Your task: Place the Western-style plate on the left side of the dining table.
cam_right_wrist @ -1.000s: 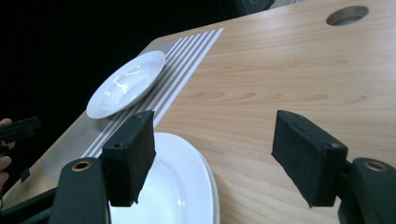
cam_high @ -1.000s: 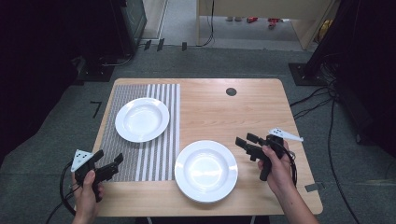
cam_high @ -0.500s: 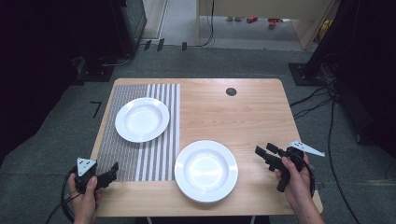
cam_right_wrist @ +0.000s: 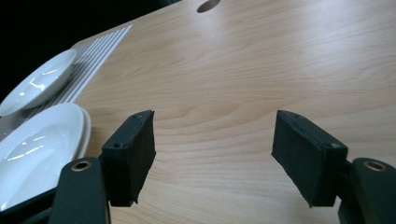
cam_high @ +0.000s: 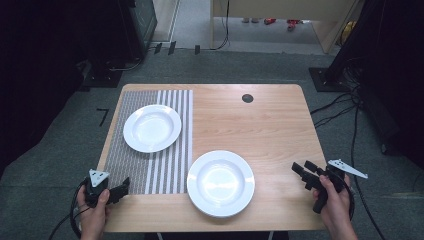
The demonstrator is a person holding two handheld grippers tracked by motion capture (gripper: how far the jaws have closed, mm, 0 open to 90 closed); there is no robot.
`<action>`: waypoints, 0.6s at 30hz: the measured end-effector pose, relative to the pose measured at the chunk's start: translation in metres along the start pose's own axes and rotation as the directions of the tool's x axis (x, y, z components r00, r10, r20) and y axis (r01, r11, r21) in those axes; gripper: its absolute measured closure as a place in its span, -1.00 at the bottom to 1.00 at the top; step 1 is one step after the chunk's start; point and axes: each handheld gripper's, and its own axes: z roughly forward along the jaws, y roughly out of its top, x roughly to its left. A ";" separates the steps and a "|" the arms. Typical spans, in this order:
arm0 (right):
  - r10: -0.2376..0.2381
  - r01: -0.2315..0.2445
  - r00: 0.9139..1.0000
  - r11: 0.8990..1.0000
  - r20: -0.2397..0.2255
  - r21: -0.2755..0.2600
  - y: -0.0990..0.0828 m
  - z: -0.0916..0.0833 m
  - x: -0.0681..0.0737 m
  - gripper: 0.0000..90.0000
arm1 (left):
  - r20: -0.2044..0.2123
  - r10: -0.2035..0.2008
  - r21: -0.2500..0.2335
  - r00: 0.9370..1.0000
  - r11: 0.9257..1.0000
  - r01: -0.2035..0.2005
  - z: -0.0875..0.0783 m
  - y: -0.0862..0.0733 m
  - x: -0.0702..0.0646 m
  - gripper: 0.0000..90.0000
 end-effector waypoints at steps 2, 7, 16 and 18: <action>0.007 -0.007 1.000 1.000 0.007 0.004 -0.001 -0.002 -0.003 -0.33 | 0.001 0.000 0.000 1.000 1.000 0.000 0.000 0.000 0.000 -0.60; 0.008 -0.009 0.999 1.000 0.047 0.006 -0.003 -0.008 -0.014 -0.33 | 0.002 -0.001 0.001 1.000 1.000 0.001 0.000 0.000 0.000 -0.60; -0.023 0.017 0.991 0.999 0.133 0.043 -0.011 -0.012 -0.030 -0.34 | 0.002 -0.001 0.001 1.000 1.000 0.001 0.000 0.000 0.000 -0.60; -0.035 0.027 0.988 0.998 0.153 0.053 -0.012 -0.013 -0.032 -0.34 | 0.003 -0.001 0.000 1.000 1.000 0.001 0.000 0.000 0.000 -0.60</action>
